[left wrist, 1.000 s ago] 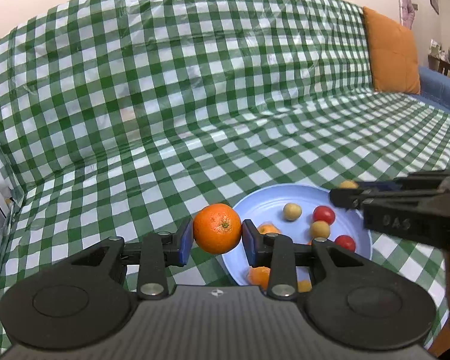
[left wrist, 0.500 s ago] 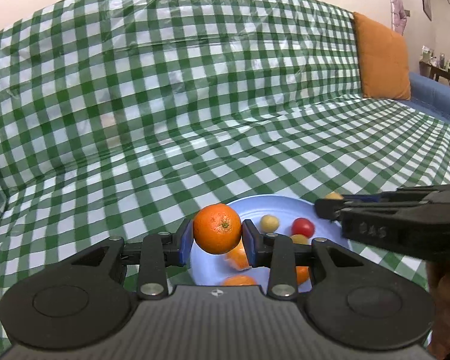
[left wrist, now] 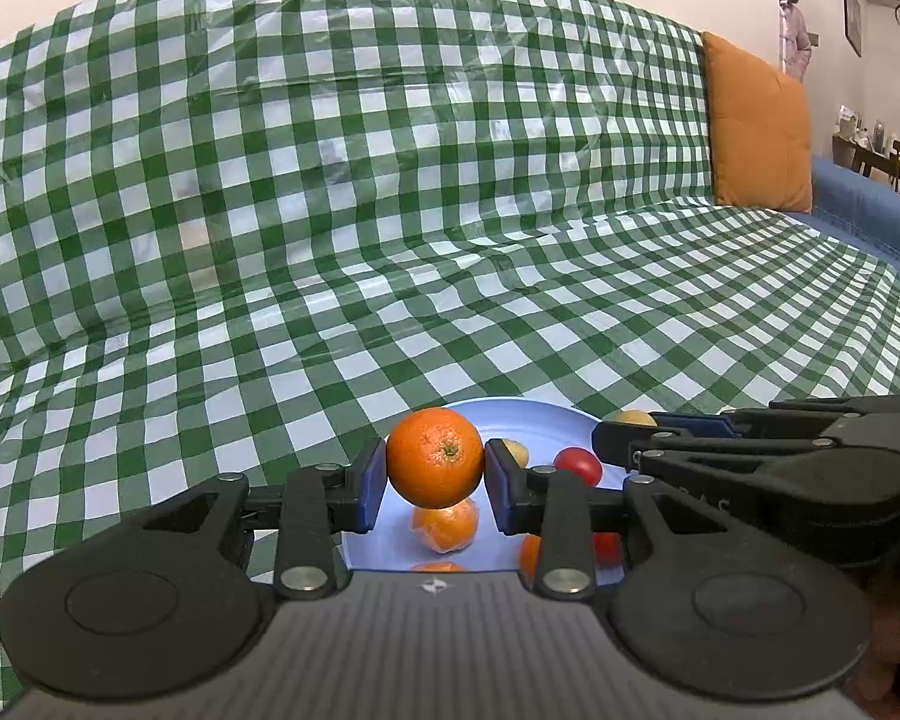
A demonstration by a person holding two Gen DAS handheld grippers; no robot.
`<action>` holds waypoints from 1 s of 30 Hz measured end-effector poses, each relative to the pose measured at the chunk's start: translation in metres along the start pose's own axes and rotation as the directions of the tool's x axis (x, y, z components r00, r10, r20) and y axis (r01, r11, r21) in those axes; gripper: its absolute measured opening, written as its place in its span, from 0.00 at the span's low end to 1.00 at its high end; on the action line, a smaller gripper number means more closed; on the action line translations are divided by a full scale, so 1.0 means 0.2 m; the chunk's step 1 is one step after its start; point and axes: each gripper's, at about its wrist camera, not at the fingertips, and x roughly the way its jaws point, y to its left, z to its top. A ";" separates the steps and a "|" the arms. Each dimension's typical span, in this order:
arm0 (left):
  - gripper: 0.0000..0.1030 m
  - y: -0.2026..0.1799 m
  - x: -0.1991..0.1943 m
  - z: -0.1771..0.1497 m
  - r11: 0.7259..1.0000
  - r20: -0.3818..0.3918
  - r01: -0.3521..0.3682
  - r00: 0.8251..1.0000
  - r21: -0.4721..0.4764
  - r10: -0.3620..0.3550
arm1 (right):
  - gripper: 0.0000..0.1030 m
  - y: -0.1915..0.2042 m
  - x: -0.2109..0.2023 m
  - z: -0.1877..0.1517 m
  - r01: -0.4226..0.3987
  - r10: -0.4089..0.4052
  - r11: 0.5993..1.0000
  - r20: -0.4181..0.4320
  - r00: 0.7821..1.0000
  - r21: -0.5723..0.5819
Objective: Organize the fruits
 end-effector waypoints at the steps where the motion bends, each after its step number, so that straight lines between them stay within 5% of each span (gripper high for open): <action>1: 0.38 0.00 0.00 0.00 1.000 0.001 0.002 1.000 -0.001 -0.002 | 0.25 0.00 0.00 0.00 0.000 0.000 1.000 0.000 1.000 0.003; 5: 0.42 0.04 0.00 0.02 0.995 0.011 0.067 0.998 -0.079 -0.066 | 0.28 -0.03 0.03 -0.01 -0.016 0.018 0.999 -0.041 0.999 0.034; 8: 0.51 0.13 -0.01 0.03 0.981 0.024 0.070 0.997 -0.181 -0.067 | 0.74 -0.04 0.04 -0.01 0.025 -0.021 0.998 -0.065 0.998 0.059; 9: 0.51 0.15 -0.02 0.03 0.977 0.027 0.071 0.997 -0.201 -0.067 | 0.79 -0.05 0.03 0.00 0.026 -0.022 0.997 -0.053 0.998 0.071; 13: 0.51 0.21 -0.10 0.02 0.979 0.044 0.043 0.998 -0.201 -0.035 | 0.81 -0.08 0.00 0.00 0.029 -0.021 0.995 -0.077 0.997 0.101; 20: 0.52 0.18 -0.31 -0.03 0.992 0.034 -0.020 0.999 -0.123 0.024 | 0.99 -0.06 -0.12 -0.03 0.032 -0.027 0.996 -0.059 0.998 0.079; 25: 0.73 0.16 -0.52 -0.11 0.988 0.044 -0.009 0.999 -0.155 0.016 | 0.99 0.01 -0.27 -0.02 0.034 -0.033 0.999 -0.041 0.999 0.016; 30: 0.78 0.10 -0.61 -0.18 0.973 0.017 -0.023 0.999 -0.228 0.028 | 0.99 0.05 -0.47 0.01 0.053 -0.052 0.998 0.028 0.998 -0.016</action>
